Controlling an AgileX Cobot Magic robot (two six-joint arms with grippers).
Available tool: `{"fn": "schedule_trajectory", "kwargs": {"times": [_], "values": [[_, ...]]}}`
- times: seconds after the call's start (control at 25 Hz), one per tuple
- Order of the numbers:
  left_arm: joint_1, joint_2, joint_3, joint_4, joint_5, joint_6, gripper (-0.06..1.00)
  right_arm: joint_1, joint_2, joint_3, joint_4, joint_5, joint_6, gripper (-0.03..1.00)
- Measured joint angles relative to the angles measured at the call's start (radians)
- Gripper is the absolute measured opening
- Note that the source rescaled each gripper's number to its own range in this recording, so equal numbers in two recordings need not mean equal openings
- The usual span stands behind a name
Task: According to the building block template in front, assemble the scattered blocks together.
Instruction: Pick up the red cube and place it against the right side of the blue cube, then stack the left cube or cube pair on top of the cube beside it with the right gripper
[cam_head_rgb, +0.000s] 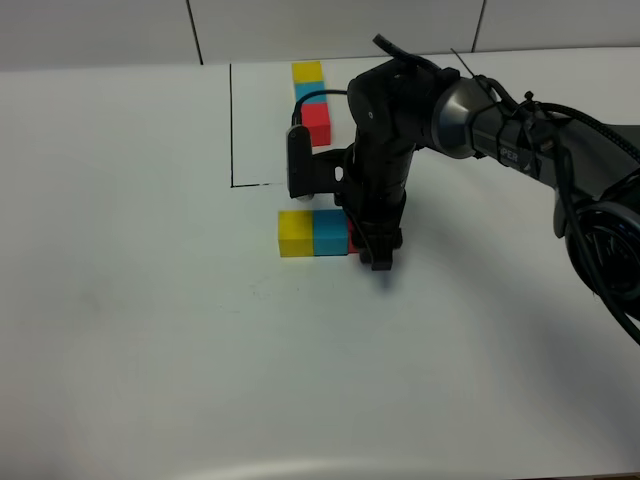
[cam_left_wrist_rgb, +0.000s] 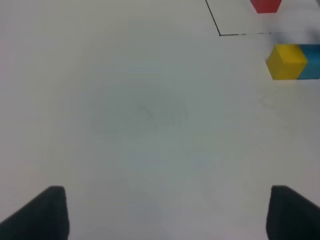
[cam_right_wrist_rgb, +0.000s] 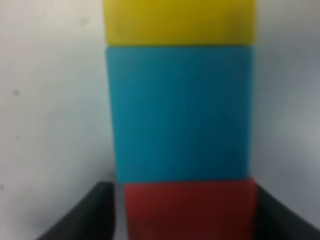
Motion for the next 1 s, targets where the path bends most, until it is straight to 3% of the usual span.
{"fn": "schedule_trajectory", "kwargs": {"times": [0.16,0.28,0.52,0.84,1.0], "values": [[0.000,0.000,0.000,0.000,0.000,0.000,0.84,0.002,-0.019,0.004,-0.014,0.019,0.036,0.79],[0.000,0.000,0.000,0.000,0.000,0.000,0.84,0.003,-0.070,0.005,-0.016,0.040,0.080,0.91],[0.000,0.000,0.000,0.000,0.000,0.000,0.84,-0.009,-0.247,0.150,-0.070,0.035,0.242,0.92],[0.000,0.000,0.000,0.000,0.000,0.000,0.84,-0.064,-0.672,0.662,-0.087,-0.183,0.448,0.92],[0.000,0.000,0.000,0.000,0.000,0.000,0.84,-0.070,-0.870,0.844,-0.087,-0.255,0.577,0.92]]}}
